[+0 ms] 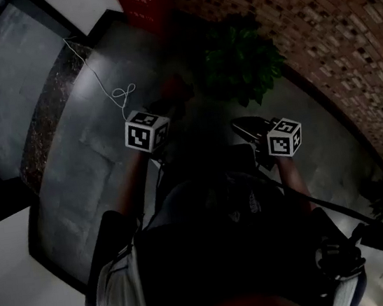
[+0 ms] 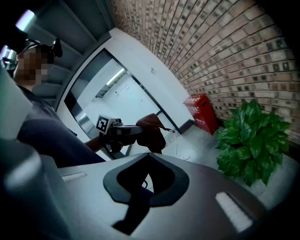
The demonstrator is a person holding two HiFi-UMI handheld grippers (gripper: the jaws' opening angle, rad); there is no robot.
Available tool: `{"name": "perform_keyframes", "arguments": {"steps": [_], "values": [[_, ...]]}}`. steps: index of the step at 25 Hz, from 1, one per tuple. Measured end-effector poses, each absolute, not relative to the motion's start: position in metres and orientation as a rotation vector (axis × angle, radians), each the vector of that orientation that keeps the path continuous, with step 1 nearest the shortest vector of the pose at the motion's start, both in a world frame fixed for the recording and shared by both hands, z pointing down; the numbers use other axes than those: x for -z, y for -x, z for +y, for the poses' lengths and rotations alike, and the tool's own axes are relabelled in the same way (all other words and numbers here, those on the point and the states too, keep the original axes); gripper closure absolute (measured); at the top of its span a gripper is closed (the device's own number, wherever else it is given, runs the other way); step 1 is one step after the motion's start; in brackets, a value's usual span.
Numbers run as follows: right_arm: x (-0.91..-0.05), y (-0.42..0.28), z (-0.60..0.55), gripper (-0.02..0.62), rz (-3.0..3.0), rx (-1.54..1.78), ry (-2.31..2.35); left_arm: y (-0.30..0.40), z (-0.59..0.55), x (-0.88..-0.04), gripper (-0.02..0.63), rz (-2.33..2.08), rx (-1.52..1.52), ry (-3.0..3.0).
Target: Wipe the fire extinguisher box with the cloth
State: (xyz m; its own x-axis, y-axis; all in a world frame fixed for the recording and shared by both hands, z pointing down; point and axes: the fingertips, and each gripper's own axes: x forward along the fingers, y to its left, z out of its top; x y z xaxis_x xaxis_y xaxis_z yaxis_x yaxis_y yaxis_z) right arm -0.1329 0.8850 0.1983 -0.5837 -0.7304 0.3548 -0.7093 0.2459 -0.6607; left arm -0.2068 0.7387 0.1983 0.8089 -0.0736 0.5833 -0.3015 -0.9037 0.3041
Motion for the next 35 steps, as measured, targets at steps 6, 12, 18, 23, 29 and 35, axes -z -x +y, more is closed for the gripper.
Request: {"name": "perform_keyframes", "arguments": {"steps": [6,12,18,23,29,35], "values": [[-0.201,0.116,0.84,0.597,2.483,1.321,1.387,0.211,0.707,-0.209,0.557,-0.338,-0.825,-2.525],[-0.221,0.078,0.805,0.597,2.476,1.393,1.288,0.171,0.681,-0.218,0.557,-0.384,-0.893,-2.482],[-0.215,0.024,0.756,0.597,2.528,1.39,1.156,0.116,0.648,-0.203,0.557,-0.443,-0.899,-2.472],[-0.212,-0.014,0.728,0.597,2.647,1.38,1.031,0.091,0.621,-0.193,0.557,-0.564,-0.867,-2.443],[-0.209,-0.026,0.705,0.597,2.729,1.388,0.925,0.094,0.604,-0.192,0.557,-0.665,-0.88,-2.434],[-0.204,-0.01,0.679,0.597,2.763,1.397,0.845,0.116,0.57,-0.182,0.557,-0.771,-0.845,-2.386]]}}
